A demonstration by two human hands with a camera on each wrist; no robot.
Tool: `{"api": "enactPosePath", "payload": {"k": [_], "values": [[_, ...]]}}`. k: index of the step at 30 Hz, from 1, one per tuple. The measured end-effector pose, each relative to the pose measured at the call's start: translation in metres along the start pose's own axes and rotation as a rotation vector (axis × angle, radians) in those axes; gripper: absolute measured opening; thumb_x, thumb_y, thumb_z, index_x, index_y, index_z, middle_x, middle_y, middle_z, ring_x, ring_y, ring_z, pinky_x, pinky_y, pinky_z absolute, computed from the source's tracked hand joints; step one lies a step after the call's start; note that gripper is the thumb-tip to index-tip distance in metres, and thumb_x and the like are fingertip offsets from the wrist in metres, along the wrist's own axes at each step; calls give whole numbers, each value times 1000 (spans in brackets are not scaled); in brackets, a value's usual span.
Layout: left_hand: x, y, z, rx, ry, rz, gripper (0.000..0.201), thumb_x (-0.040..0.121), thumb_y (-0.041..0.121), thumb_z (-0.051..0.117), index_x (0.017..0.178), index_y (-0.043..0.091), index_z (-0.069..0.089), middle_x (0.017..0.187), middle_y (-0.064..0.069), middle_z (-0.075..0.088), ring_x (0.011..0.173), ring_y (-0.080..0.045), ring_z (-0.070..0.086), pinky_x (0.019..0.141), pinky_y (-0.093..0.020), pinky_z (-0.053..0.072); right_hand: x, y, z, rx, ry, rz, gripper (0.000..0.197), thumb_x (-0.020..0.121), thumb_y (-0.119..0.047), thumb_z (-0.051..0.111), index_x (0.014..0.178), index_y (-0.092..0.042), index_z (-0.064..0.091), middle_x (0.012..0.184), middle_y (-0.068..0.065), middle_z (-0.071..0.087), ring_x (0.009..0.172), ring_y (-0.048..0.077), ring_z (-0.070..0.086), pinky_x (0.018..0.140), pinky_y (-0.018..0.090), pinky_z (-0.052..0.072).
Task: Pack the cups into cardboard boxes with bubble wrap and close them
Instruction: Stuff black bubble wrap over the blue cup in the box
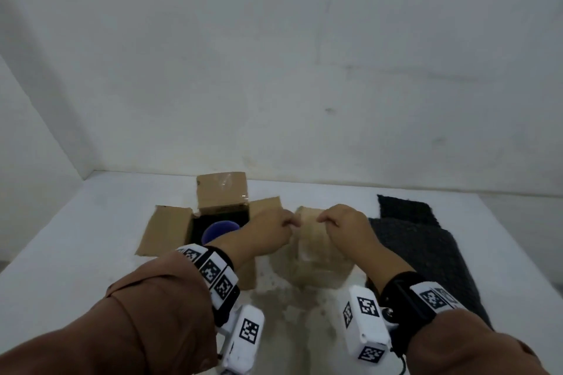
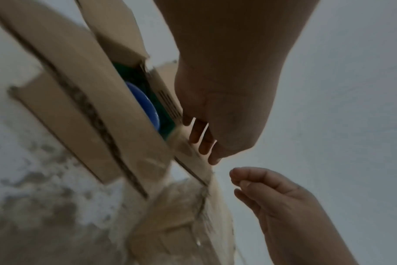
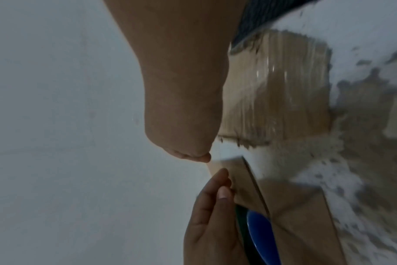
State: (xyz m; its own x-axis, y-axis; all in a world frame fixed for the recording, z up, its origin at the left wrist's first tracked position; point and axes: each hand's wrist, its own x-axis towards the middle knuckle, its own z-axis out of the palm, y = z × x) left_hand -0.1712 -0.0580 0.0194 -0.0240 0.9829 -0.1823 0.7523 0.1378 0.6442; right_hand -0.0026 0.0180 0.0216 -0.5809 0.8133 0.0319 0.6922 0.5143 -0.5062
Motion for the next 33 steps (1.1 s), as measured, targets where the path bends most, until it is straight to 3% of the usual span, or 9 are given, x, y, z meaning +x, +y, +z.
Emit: {"api": "enactPosePath", "payload": {"k": [6, 10, 13, 16, 19, 22, 25, 29, 33], "values": [[42, 83, 75, -189, 13, 67, 28, 97, 12, 43, 116, 14, 64, 127, -6, 59, 114, -20, 55, 92, -24, 41, -54, 119, -29, -28, -33, 433, 27, 88, -9, 50, 106, -14, 69, 123, 9, 64, 114, 25, 57, 96, 26, 41], [58, 115, 136, -258, -152, 2, 30, 98, 13, 40, 119, 13, 61, 128, -6, 58, 118, -22, 54, 94, -26, 42, -88, 171, -18, -108, -204, 510, 32, 86, -9, 53, 116, -12, 65, 127, 12, 60, 116, 26, 56, 96, 24, 40], [66, 118, 172, -268, -223, -196, 18, 93, 9, 44, 88, 13, 62, 96, -7, 60, 84, -19, 58, 86, -33, 50, -103, 184, -5, -40, -276, 465, 31, 85, -3, 51, 112, -4, 65, 123, 14, 59, 111, 26, 56, 92, 24, 43], [72, 115, 194, -405, -144, -411, 30, 91, 7, 46, 66, 22, 42, 72, 4, 47, 63, -8, 48, 64, -23, 49, -105, 189, 4, -33, -278, 436, 29, 88, -3, 50, 113, -1, 64, 123, 13, 55, 111, 26, 54, 91, 23, 42], [74, 115, 202, -621, -144, -496, 13, 92, 10, 50, 84, 7, 59, 91, -14, 63, 82, -27, 60, 65, -28, 48, -101, 191, 8, -20, -274, 411, 25, 85, -5, 49, 102, -3, 67, 116, 15, 58, 102, 27, 58, 81, 22, 46], [73, 116, 205, -750, -89, -483, 30, 90, 19, 60, 112, -1, 59, 111, -20, 65, 95, -31, 63, 75, -35, 56, -97, 194, 9, -23, -270, 400, 27, 84, -6, 49, 101, -3, 69, 113, 15, 61, 97, 27, 61, 79, 24, 49], [74, 116, 202, -597, -21, -421, 23, 86, 20, 64, 102, 9, 52, 102, -10, 60, 100, -28, 59, 87, -38, 52, -95, 194, 6, -26, -265, 409, 30, 85, -6, 47, 106, -5, 68, 117, 14, 62, 101, 27, 61, 84, 26, 50], [72, 125, 184, -789, -37, -408, 13, 90, 19, 60, 82, 18, 50, 91, -8, 57, 86, -24, 56, 78, -37, 51, -93, 193, -12, 52, -109, 518, 27, 90, -11, 48, 111, -9, 65, 116, 13, 64, 101, 26, 60, 81, 25, 45], [62, 142, 143, -1146, 6, -313, 22, 91, 11, 52, 71, 16, 44, 77, -8, 54, 68, -19, 54, 55, -25, 43, -85, 199, -30, 249, 158, 674, 22, 91, -33, 50, 83, -14, 57, 85, 13, 59, 70, 22, 50, 64, 29, 35]]}}
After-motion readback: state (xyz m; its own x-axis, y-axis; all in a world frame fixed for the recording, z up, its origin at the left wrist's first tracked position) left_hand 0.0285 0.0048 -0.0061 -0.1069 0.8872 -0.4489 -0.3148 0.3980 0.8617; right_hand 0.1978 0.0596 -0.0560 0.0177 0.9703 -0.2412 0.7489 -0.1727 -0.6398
